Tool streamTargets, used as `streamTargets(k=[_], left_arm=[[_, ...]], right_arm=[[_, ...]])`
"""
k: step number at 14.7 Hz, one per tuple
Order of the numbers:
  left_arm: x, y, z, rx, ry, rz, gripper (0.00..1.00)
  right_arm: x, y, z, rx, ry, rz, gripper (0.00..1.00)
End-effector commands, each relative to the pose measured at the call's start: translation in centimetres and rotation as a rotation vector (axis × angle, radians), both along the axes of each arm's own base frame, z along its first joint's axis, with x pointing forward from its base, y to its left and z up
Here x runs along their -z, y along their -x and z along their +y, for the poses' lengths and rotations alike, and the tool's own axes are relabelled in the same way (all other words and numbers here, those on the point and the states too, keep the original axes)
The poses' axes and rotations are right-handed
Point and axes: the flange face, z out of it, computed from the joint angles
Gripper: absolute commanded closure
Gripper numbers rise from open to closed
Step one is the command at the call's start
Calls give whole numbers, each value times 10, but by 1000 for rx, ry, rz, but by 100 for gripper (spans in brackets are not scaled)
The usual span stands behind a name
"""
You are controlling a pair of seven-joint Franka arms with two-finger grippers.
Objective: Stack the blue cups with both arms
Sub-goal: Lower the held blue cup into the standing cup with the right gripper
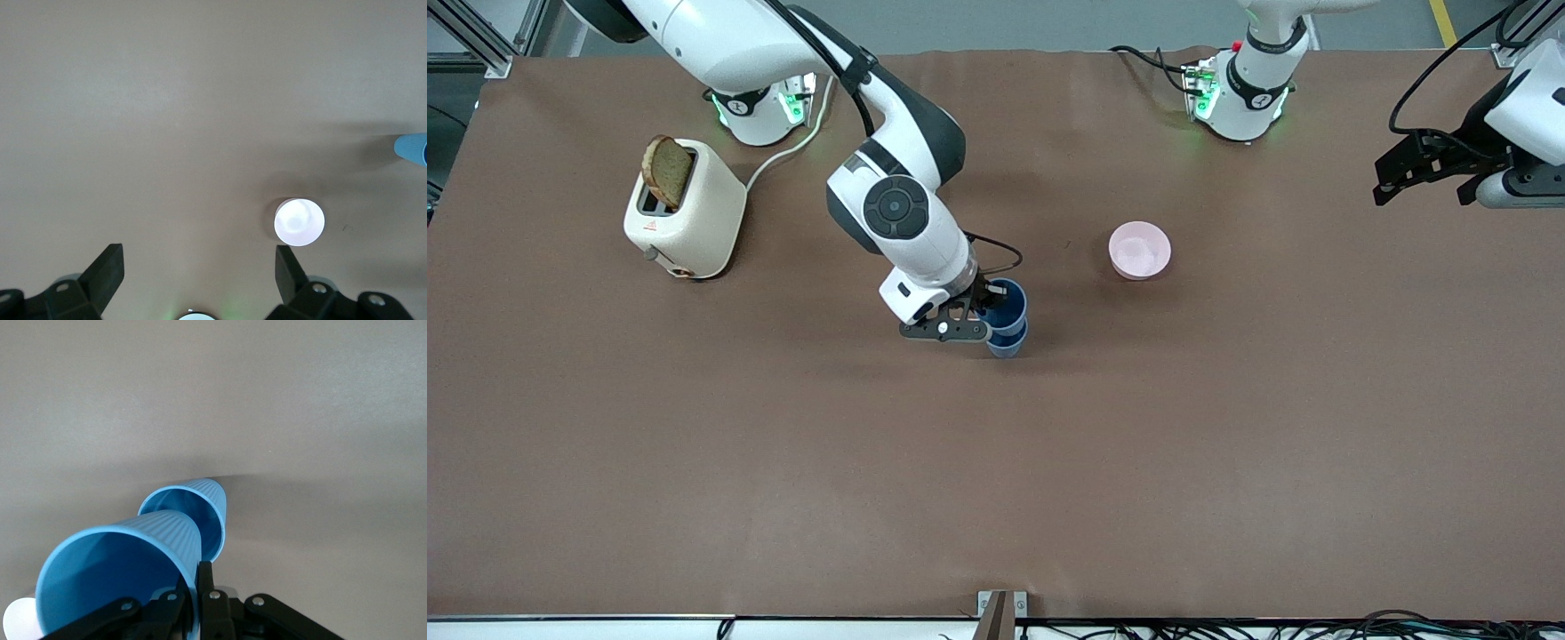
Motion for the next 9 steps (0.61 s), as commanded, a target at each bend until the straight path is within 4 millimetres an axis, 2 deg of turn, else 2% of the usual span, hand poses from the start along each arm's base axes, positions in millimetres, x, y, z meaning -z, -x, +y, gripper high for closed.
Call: streamTargets(k=[1, 9], left_arm=[[-2, 3, 2, 9, -3, -10, 0], [1, -2, 8, 0, -3, -6, 0]], right_arm=[[4, 1, -2, -3, 23, -16, 99], [20, 5, 7, -17, 26, -10, 98]])
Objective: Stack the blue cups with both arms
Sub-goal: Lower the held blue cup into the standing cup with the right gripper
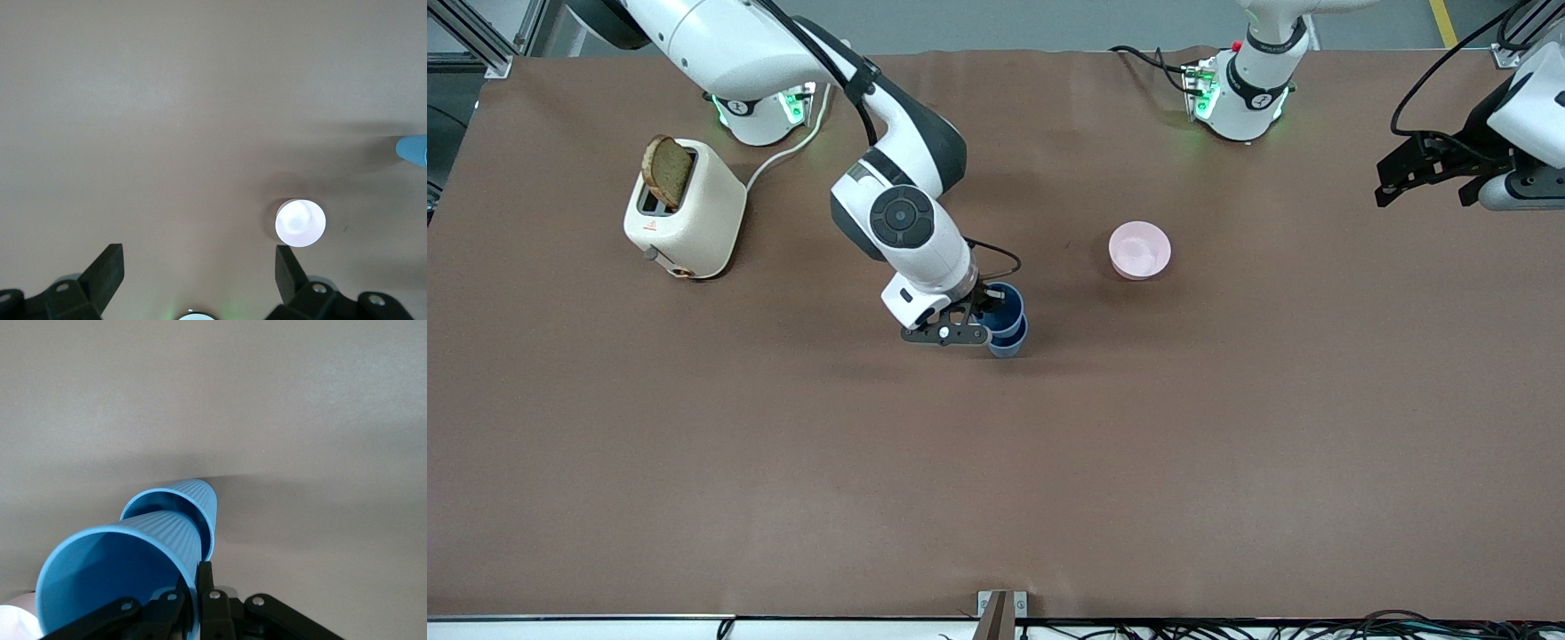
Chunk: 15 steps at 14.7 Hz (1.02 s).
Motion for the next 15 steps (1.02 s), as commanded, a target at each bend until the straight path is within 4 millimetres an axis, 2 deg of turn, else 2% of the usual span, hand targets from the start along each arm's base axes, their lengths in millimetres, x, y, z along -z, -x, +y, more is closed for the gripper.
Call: streamTargets(k=[1, 15], left_arm=[[-2, 0, 2, 11, -2, -9, 0], [-1, -1, 2, 13, -4, -8, 0]], right_arm=[[3, 7, 9, -10, 4, -22, 98], [29, 3, 9, -29, 27, -40, 98]])
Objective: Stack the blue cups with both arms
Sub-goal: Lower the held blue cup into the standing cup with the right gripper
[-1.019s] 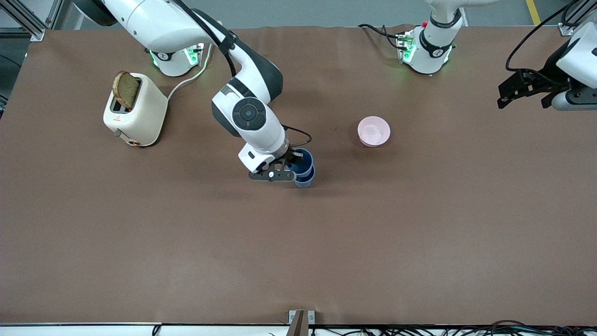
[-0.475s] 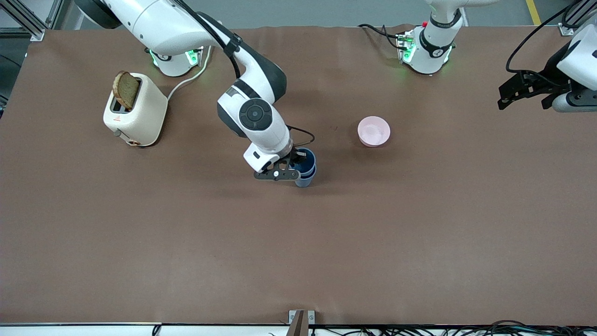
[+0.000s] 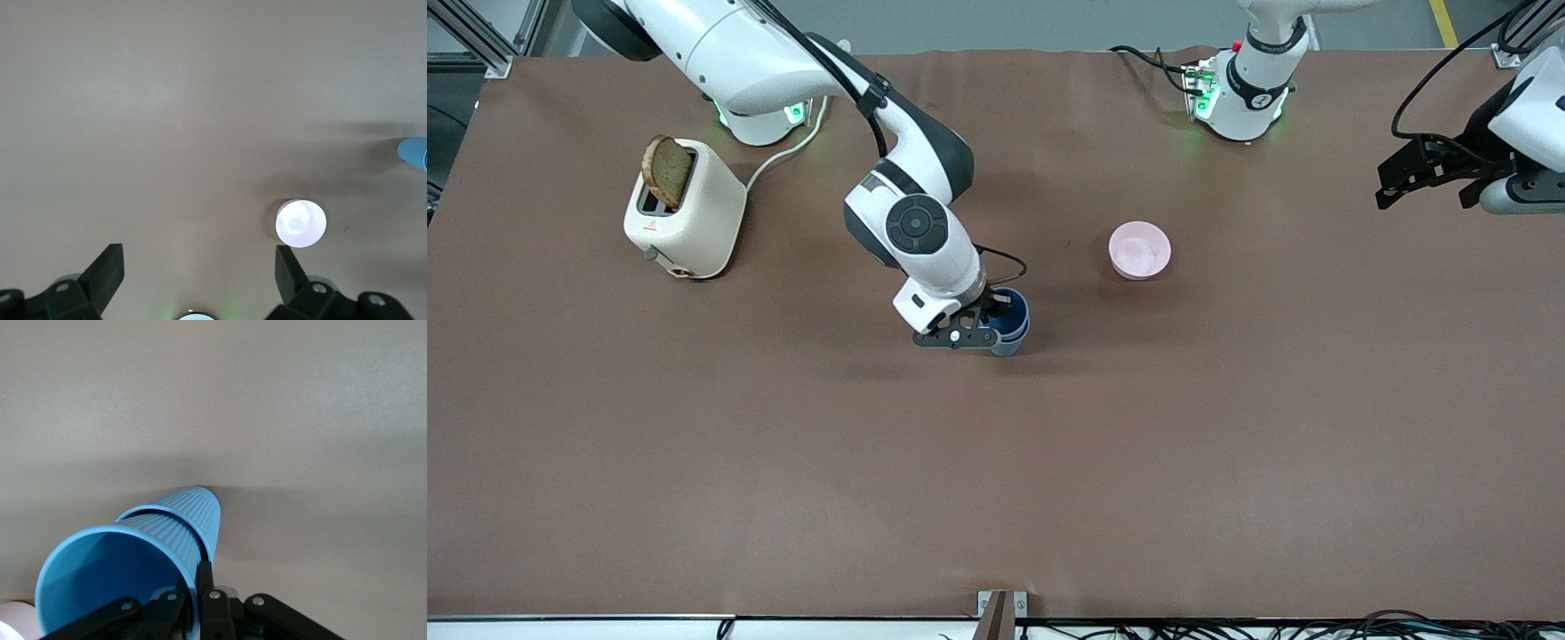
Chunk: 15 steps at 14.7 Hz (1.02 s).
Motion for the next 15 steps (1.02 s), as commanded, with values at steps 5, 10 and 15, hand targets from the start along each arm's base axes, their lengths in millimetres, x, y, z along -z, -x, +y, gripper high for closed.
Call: streamTargets(k=[5, 10, 15], left_arm=[[-2, 0, 2, 12, -4, -11, 0], [-2, -1, 1, 13, -3, -11, 0], [0, -1, 1, 13, -3, -8, 0]], right_arm=[[13, 1, 0, -7, 28, -16, 97], [17, 2, 1, 2, 30, -11, 95], [16, 5, 4, -4, 29, -10, 90]])
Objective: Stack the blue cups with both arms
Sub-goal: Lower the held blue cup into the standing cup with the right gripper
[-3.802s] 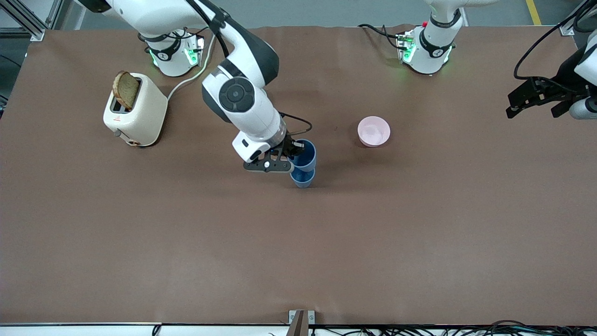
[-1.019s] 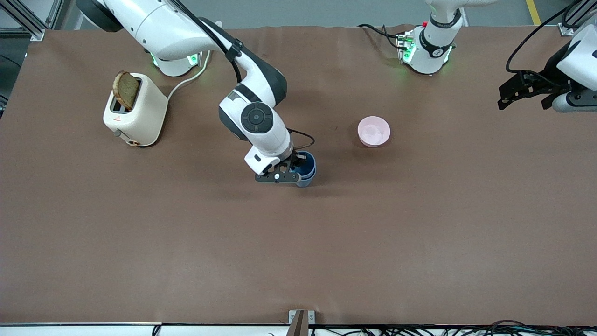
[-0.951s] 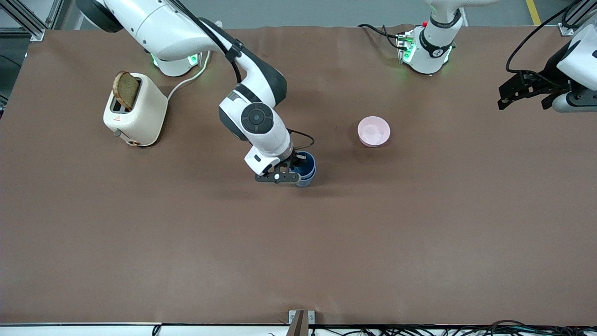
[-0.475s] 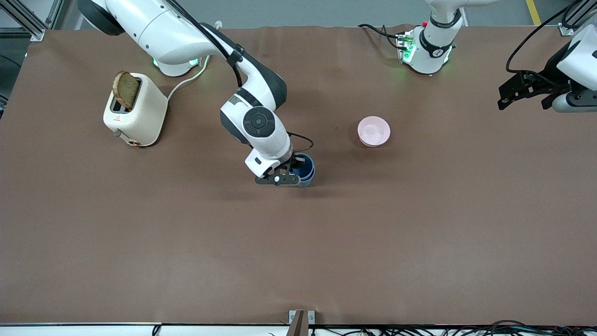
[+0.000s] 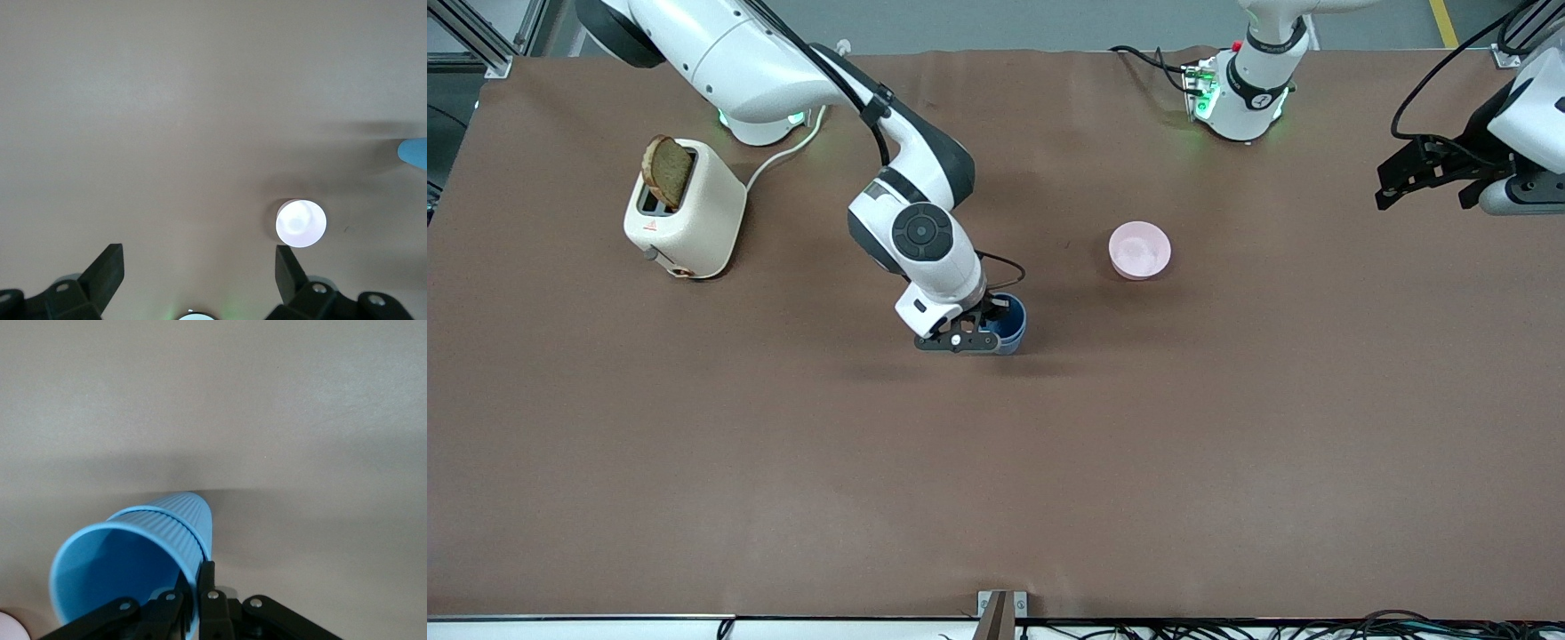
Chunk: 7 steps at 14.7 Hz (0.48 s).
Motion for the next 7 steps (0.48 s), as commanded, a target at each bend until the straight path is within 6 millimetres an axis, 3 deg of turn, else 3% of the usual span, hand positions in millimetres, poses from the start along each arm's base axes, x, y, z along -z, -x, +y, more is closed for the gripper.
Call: streamTargets(k=[1, 3, 5, 6, 7], left_arm=[[-2, -1, 2, 12, -3, -11, 0], [-2, -1, 2, 12, -3, -11, 0], [-2, -1, 1, 13, -3, -11, 0], [-2, -1, 1, 13, -3, -11, 0], [-2, -1, 1, 13, -3, -11, 0]], right_arm=[[-2, 2, 3, 11, 6, -13, 90], [-8, -3, -1, 21, 1, -15, 90], [-16, -7, -5, 24, -4, -21, 79], [-31, -13, -11, 29, -12, -44, 50], [-41, -21, -21, 55, -16, -53, 12]])
